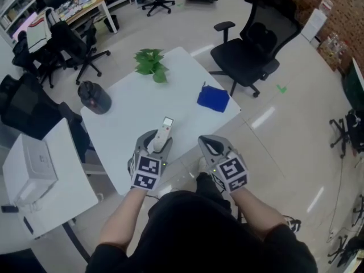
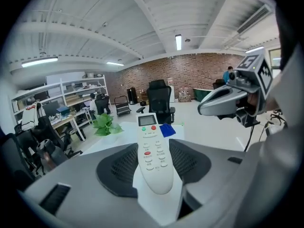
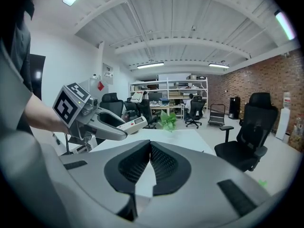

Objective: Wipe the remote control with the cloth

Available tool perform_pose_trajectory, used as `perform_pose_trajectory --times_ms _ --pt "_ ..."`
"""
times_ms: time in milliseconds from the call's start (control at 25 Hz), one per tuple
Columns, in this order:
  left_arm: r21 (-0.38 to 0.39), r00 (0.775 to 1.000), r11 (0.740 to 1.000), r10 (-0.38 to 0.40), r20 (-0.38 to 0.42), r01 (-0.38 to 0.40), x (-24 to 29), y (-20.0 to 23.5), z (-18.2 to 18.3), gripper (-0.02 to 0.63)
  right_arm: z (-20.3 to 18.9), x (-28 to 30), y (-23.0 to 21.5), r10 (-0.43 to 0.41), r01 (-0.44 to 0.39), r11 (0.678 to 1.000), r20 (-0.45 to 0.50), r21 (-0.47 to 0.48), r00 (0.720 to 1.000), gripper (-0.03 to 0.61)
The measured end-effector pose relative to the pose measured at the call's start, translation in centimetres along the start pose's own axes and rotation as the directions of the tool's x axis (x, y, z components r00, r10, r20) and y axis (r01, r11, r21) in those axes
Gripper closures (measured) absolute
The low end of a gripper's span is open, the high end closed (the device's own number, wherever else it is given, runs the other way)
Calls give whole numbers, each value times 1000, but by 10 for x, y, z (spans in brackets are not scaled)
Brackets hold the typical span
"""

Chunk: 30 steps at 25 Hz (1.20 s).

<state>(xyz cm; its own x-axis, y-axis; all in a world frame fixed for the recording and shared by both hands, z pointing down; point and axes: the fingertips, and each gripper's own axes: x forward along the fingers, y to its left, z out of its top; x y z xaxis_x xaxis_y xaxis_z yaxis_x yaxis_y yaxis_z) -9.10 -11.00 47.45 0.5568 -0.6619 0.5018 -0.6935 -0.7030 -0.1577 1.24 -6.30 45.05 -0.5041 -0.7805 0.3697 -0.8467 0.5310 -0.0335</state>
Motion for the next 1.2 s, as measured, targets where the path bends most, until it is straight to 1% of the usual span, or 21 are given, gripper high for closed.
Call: perform_pose_trajectory --times_ms 160,320,480,520,600,640,680,760,880,1040,1200 --pt "-10 1000 1000 -4 22 4 -24 -9 -3 403 0 -10 17 -6 6 1000 -1 -10 1000 588" --pt "-20 1000 1000 -2 24 2 -26 -15 -2 403 -2 -14 13 -6 6 1000 -9 -6 1000 588" --pt "-28 1000 1000 12 13 -12 -11 -20 6 403 -3 -12 -11 -4 3 1000 -25 -13 1000 586" --pt "-28 1000 999 16 8 -16 -6 -21 10 403 -4 -9 -20 0 0 1000 -28 -17 1000 560" --pt "-28 1000 999 23 -3 -24 7 -24 17 403 -5 1 -44 12 -12 1000 -26 -15 1000 558" --pt "-30 1000 999 26 -11 -27 15 -26 20 403 -7 8 -58 16 -16 1000 -29 -5 999 541" --pt "-33 999 999 30 -20 -30 23 -28 23 403 -10 16 -74 17 -16 1000 -39 5 999 506" --pt "-39 998 998 41 -41 -42 39 -31 28 403 -20 35 -111 7 -7 1000 -86 1 996 403" --pt "-48 995 997 64 -79 -68 60 -32 34 403 -33 68 -161 -4 -1 1000 -155 -30 988 326" --pt "-61 987 993 95 -129 -103 84 -29 37 403 -64 116 -213 3 -18 998 -245 -62 970 259" --pt "-81 979 987 121 -166 -136 103 -29 38 403 -109 162 -248 21 -52 996 -359 -75 933 192"
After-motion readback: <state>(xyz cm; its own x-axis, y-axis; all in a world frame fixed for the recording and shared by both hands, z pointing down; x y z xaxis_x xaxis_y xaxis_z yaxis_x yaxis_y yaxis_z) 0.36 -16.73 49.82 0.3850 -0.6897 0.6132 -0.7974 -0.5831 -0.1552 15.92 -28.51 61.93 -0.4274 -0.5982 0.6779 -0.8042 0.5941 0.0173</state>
